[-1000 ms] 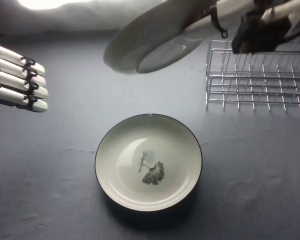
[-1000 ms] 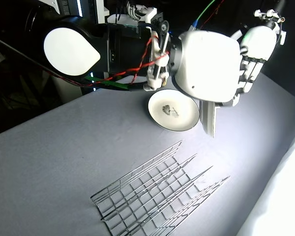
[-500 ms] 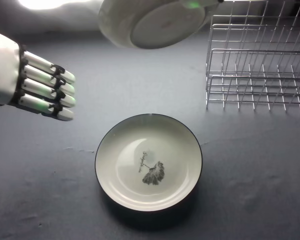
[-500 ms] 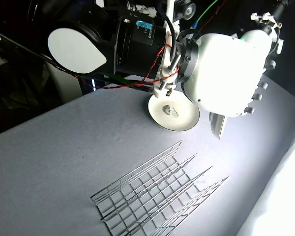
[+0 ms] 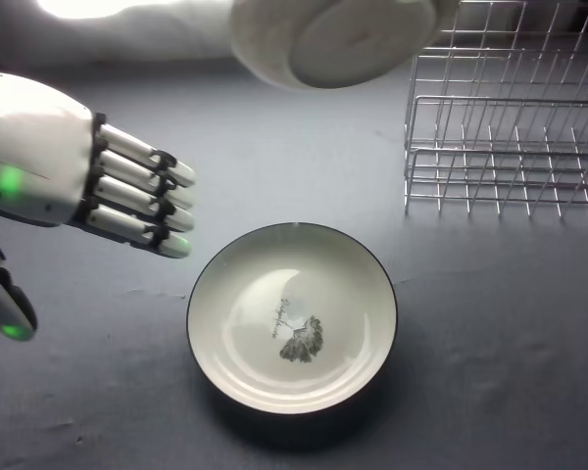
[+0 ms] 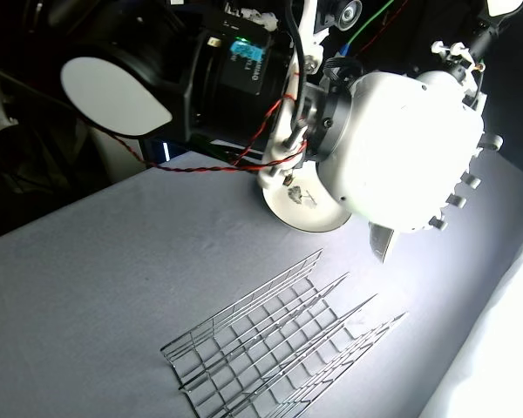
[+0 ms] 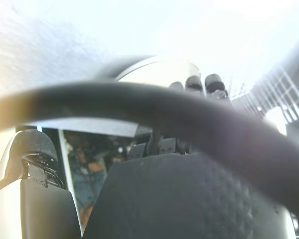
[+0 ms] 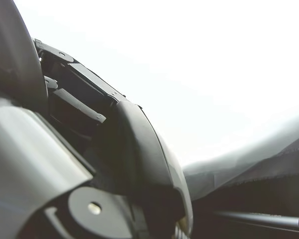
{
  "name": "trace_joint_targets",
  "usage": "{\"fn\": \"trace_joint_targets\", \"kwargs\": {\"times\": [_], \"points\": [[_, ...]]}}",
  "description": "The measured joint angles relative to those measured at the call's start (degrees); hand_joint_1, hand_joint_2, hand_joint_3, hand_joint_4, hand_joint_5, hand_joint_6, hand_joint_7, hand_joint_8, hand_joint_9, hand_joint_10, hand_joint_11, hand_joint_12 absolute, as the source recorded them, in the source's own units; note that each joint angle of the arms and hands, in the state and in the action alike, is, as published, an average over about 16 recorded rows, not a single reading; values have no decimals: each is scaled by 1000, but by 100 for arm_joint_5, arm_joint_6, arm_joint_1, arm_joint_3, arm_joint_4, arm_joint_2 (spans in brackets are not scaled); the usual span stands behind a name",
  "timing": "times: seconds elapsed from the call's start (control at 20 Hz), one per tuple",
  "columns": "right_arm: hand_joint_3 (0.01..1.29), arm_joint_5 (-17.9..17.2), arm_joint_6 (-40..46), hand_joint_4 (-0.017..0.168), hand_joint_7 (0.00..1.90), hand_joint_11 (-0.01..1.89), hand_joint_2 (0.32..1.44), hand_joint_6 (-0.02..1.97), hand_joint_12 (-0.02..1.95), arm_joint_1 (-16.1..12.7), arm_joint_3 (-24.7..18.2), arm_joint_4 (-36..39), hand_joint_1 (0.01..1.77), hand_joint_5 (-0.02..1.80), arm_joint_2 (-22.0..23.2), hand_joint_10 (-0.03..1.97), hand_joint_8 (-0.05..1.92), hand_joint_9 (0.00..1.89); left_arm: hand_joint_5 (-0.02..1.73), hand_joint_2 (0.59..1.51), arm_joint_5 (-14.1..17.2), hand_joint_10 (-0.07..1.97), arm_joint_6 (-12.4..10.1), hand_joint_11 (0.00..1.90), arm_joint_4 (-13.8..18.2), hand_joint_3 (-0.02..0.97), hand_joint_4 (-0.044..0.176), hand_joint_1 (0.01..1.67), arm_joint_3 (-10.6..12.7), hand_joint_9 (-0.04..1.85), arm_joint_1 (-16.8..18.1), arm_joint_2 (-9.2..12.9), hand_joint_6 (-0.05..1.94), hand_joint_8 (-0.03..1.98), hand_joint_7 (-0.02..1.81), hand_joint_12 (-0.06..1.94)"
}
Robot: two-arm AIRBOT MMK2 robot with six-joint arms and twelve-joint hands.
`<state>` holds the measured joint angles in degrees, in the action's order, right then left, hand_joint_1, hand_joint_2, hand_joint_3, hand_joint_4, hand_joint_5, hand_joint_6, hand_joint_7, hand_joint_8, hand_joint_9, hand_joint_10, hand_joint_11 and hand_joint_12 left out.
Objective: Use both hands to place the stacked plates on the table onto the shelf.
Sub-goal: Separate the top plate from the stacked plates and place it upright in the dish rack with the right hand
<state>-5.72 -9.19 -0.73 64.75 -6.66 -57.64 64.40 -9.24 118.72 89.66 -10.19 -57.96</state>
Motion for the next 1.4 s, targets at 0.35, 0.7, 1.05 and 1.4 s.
{"fn": "trace_joint_targets", "kwargs": {"times": [0.35,0.7,1.05,1.4], "points": [[14,77,-4,-8,1093,863,987,884,1228,66,-55,162,1411,984,339,1061,761,945,17,1018,15,10,288,15,-249,61,-2,14,9,21,-194,-233,6,8,18,10],[14,91,-8,-8,1081,859,992,894,1236,161,-44,465,1410,972,637,1092,786,924,18,1020,-52,10,496,15,-352,51,-2,15,32,21,-366,-438,6,7,20,10],[14,6,-26,-8,1074,857,995,918,1252,356,115,848,1395,963,832,1113,812,918,20,1023,-203,10,602,16,-370,48,-2,14,78,20,-535,-593,5,7,20,9],[14,-134,-71,-8,1069,857,996,940,1254,695,343,1269,1373,956,946,1110,820,921,20,1025,-311,11,684,17,-386,48,-1,15,143,20,-642,-684,6,8,20,9]]}}
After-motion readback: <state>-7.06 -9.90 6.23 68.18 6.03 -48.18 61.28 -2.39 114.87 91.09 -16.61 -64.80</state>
